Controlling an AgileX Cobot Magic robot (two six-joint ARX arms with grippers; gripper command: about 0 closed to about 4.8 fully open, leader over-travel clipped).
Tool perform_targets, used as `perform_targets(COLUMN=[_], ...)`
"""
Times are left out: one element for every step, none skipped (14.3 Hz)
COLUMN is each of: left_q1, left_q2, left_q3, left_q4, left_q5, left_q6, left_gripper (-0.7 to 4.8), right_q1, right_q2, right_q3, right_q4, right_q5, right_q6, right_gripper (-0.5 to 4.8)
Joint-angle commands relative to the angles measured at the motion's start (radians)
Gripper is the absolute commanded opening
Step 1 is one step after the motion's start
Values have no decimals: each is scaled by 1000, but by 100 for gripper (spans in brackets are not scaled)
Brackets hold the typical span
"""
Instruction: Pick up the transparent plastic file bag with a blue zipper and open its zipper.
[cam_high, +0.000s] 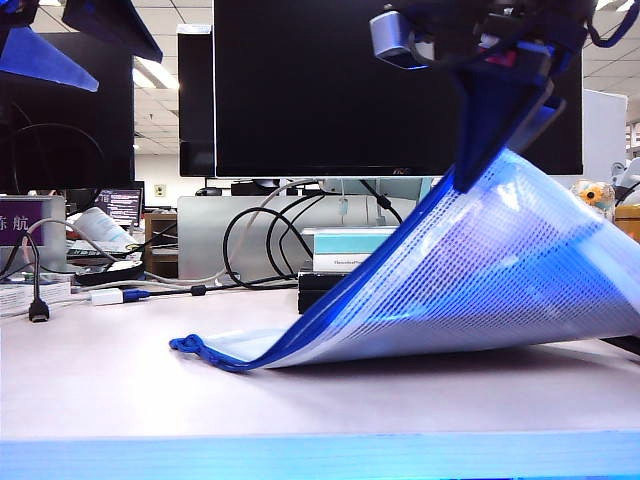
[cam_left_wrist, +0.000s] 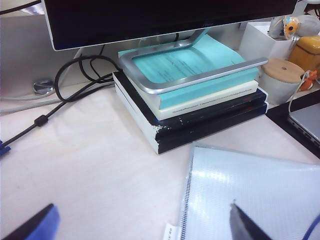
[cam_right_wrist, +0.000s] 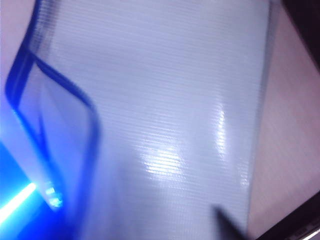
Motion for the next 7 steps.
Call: perform_targets(left_q1=[1, 1, 1, 1, 1, 1, 2], left_q2=[-2, -2, -2, -3, -5, -50, -94], left_q3=[4, 4, 3, 4, 3, 3, 3], left_q4=[6, 7, 7, 8, 6, -53, -108], left_q5=[7, 7, 7, 10, 62, 90, 87], left_q6=[0, 1, 1, 0, 2, 28, 38], left_gripper=[479, 479, 479, 479, 479, 479, 479], right_q1=[-10, -15, -15, -18, -26, -43, -72], right_q2=[-87, -143, -160, -204, -273, -439, -551], right_q3=[28, 50, 55, 67, 72, 71, 68], right_q4=[60, 82, 84, 84, 85, 124, 148], right_q5=[-315, -414, -401, -328, -222, -84, -33], right_q6=[81, 137, 152, 169, 188, 267, 306], right_gripper=[479, 479, 479, 479, 479, 479, 479])
